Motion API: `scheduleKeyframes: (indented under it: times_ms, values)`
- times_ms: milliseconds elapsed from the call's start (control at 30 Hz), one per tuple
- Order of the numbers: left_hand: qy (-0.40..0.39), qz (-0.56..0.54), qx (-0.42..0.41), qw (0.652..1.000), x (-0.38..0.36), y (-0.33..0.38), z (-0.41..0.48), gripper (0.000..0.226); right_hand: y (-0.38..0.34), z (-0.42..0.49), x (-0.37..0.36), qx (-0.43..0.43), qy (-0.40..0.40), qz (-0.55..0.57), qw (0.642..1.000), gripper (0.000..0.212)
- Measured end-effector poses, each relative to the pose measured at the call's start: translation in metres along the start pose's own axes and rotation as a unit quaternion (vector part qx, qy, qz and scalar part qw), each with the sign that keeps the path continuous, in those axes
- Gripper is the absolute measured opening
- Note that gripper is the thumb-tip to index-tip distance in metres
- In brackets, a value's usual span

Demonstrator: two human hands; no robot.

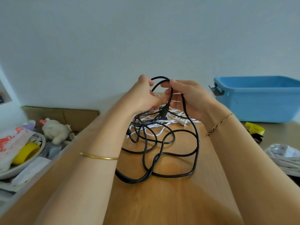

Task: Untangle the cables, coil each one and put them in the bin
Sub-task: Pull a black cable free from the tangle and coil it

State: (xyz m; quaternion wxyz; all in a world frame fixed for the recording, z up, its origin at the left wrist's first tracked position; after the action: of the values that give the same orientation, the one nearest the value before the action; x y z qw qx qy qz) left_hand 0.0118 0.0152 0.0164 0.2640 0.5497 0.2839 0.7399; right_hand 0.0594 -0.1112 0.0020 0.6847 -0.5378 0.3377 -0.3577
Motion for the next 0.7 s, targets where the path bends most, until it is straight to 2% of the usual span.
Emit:
scheduleKeyframes:
  times_ms: [100,200,267,367,433,533,633,700]
  values:
    - [0.029,0.031,-0.007,0.999,0.003,-0.006,0.005,0.06,0.0,-0.001,0.002,0.005,-0.011,-0.017,1.0,0.022]
    - [0.041,0.137,0.018,0.99,0.009,-0.023,0.011,0.04,-0.005,-0.002,0.005,0.022,-0.01,-0.029,0.999,0.019]
    - [0.055,0.165,0.026,0.984,0.011,-0.036,0.015,0.021,-0.007,-0.003,0.003,0.027,-0.01,-0.016,0.999,0.021]
    - [0.17,0.14,-0.001,0.975,0.03,-0.039,0.015,0.014,-0.004,-0.001,0.01,0.013,0.077,-0.018,0.997,0.032]
    - [0.273,0.112,-0.053,0.954,0.051,-0.031,0.011,0.013,-0.001,-0.003,0.02,0.01,0.158,-0.103,0.982,0.028]
    - [0.351,0.057,-0.128,0.926,0.07,-0.019,0.003,0.017,-0.002,-0.006,0.035,0.04,0.234,-0.291,0.927,0.022]
    - [0.384,0.04,-0.189,0.903,0.074,-0.006,-0.005,0.028,-0.013,-0.009,0.043,0.073,0.313,-0.432,0.843,0.02]
    - [0.402,0.033,-0.222,0.888,0.073,0.002,-0.011,0.035,-0.024,-0.014,0.043,0.09,0.335,-0.498,0.795,0.017]
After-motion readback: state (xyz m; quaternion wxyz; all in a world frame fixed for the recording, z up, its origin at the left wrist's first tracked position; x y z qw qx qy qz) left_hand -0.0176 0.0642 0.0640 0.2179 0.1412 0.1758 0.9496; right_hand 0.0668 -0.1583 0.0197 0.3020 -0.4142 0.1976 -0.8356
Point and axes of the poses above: each hand's wrist, its own z-axis towards the middle knuckle, its own x-axis out of the back of the hand, y = z × x, the point moved 4 cm from there along z, towards the middle knuckle, and after that the axes turned 3 degrees about -y, right-handed, at the moved point
